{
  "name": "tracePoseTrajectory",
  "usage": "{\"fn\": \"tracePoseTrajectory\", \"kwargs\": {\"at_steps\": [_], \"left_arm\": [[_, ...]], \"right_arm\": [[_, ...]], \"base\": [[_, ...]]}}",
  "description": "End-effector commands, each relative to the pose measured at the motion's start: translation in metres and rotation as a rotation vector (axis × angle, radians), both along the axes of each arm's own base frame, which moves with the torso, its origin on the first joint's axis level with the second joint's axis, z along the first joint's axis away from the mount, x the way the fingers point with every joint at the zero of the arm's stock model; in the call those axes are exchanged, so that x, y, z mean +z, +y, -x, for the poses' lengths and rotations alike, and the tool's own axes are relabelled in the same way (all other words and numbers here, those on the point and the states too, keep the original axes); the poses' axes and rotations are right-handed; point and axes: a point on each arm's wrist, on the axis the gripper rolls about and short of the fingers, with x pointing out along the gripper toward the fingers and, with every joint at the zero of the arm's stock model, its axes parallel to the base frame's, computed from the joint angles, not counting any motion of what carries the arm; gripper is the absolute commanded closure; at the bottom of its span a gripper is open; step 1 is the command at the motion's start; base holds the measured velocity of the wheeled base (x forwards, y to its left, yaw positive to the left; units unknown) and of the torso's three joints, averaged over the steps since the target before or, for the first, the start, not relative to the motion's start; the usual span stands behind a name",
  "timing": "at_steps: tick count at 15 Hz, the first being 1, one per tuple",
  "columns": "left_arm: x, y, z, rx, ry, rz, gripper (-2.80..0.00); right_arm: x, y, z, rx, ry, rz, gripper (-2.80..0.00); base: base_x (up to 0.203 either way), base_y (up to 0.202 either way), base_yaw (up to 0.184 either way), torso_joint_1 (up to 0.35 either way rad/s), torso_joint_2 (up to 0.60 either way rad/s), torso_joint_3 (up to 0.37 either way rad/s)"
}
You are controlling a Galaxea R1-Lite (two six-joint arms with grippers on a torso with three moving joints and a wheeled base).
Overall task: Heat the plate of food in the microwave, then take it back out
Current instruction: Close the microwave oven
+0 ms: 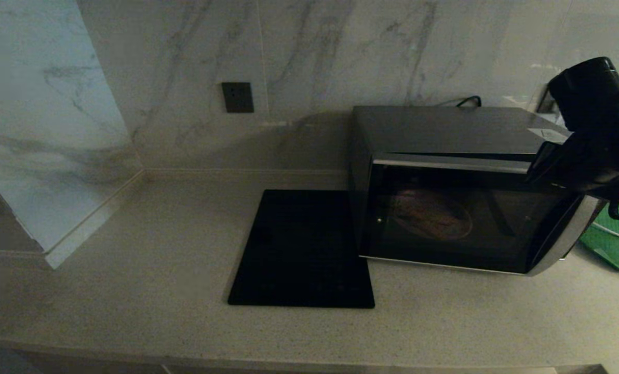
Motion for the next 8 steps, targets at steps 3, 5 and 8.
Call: {"fn": "tracePoseTrajectory", "kwargs": {"at_steps": [3,5,8], "left_arm": [[0.0000,0.0000,0.0000,0.001,0.000,0.001,0.00],[0.0001,0.0000,0.0000,0.001,0.000,0.001,0.00],[0.0000,0.0000,0.0000,0.001,0.000,0.001,0.00]], "right_arm": [[-0.0024,-0.0051,0.0007,-0.008,0.001,-0.014,0.00],[-0.0022,-0.0050,0.0005,-0.005,-0.007,-0.018,0.00],[-0.0005,-0.0042,0.0028,0.023,-0.011,-0.046,0.00]], "base": [[0.000,0.000,0.000,0.000,0.00,0.000],[0.000,0.000,0.000,0.000,0.00,0.000],[0.000,0.000,0.000,0.000,0.00,0.000]]}}
